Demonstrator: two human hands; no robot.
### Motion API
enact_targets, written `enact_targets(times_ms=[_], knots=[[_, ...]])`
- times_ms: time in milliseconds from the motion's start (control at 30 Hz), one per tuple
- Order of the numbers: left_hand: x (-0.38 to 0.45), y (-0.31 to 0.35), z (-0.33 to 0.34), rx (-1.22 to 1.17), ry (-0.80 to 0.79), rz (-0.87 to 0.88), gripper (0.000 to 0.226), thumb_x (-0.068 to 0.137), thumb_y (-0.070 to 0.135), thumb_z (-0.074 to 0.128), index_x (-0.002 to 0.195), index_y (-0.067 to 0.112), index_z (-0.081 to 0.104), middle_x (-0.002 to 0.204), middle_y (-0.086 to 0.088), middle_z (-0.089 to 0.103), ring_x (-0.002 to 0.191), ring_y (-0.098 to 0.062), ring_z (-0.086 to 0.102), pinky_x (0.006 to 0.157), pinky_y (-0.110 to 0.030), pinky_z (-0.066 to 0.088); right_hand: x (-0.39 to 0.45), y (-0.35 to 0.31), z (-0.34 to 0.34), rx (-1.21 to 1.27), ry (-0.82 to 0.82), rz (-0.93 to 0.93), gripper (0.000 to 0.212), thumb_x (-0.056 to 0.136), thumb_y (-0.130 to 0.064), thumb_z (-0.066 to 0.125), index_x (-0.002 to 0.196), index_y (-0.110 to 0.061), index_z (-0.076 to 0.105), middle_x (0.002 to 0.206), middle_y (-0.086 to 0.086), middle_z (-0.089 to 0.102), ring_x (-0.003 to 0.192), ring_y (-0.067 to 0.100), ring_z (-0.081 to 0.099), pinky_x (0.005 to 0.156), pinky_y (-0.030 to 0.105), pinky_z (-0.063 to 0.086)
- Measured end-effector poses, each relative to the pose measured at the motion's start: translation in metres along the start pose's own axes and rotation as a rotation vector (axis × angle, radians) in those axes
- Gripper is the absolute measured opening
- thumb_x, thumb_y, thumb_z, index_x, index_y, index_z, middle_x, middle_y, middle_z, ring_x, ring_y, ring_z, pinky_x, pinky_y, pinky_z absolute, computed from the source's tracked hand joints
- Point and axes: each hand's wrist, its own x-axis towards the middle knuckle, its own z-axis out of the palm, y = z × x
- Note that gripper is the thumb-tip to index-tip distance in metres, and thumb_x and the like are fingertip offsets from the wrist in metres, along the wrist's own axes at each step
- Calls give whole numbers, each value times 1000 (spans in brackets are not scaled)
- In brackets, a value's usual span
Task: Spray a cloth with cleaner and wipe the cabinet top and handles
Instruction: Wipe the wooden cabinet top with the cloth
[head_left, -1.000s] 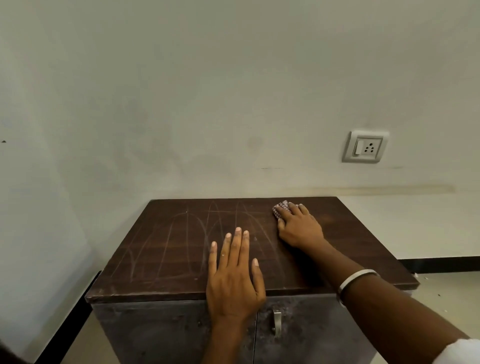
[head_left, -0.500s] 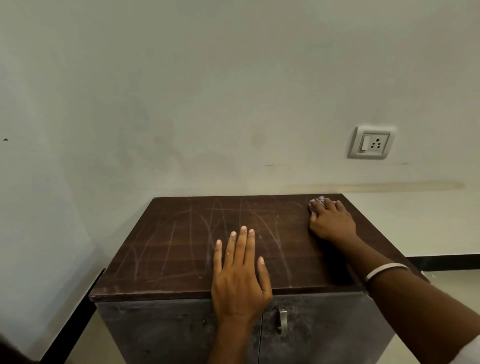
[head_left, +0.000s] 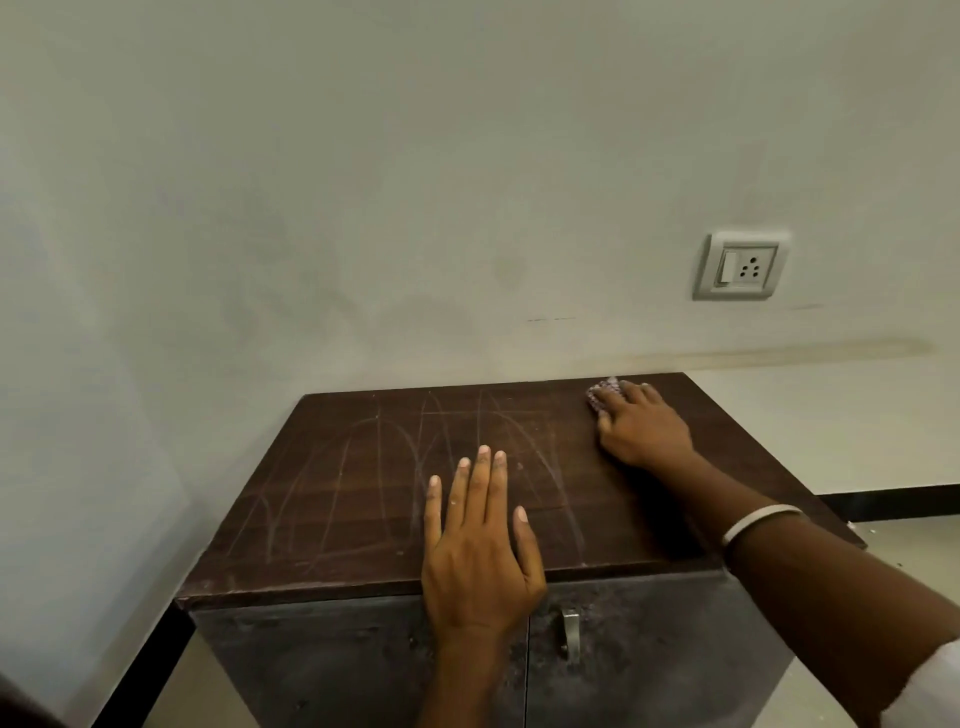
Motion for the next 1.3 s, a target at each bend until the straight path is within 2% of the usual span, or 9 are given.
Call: enact_targets(times_ms=[133,267,467,633,833,1000,1200,1300], knots=[[0,-1,1,-6,0,-9,56,93,37,35,145,17,42,151,1,41,141,-15,36,118,-43,17,4,29,-4,-8,13,116,52,98,-41,29,149,-33,27,160,5,21,147,29,14,119,47,17],[-1,-1,2,-20,17,2,56,92,36,37,144,17,43,150,1,42,140,-15,37,118,-43,19,4,9,0,-13,36,183,50,98,-39,28,147,-33,30,159,6,21,146,33,13,118,48,16],[-1,-1,1,-21,9,-6,56,91,36,37,144,17,43,150,1,43,139,-15,39,117,-42,19,2,-57,13,12,4,-47,51,97,-41,29,148,-36,29,160,1,20,148,28,11,119,45,13],[-1,-2,0,-28,4,-14,56,92,36,36,145,17,43,150,2,42,139,-14,38,118,-42,20,1,-41,7,20,-24,-90,52,98,-40,30,150,-34,27,160,1,20,148,25,12,120,42,14],[-2,-2,1,-51,10,-8,55,92,36,36,144,17,44,149,2,43,138,-15,39,117,-42,20,13,39,-2,-4,8,105,55,93,-43,26,147,-35,31,158,4,25,145,28,20,119,45,20],[-1,-1,2,-45,6,-12,55,92,36,36,143,17,45,149,2,44,138,-15,41,117,-43,21,16,26,0,-39,42,216,51,95,-39,29,146,-35,33,158,5,25,144,34,19,117,47,20],[-1,-1,1,-27,-13,-23,56,92,37,36,145,19,41,150,3,42,138,-14,39,118,-41,19,23,-45,14,-6,-19,-11,53,93,-42,29,146,-36,33,158,3,25,145,30,18,118,46,18],[0,-1,0,-36,-5,-19,56,92,36,37,145,19,42,149,2,43,138,-14,40,117,-41,19,24,-55,15,17,-19,-65,54,95,-41,30,148,-34,31,158,2,25,146,27,17,119,44,17]])
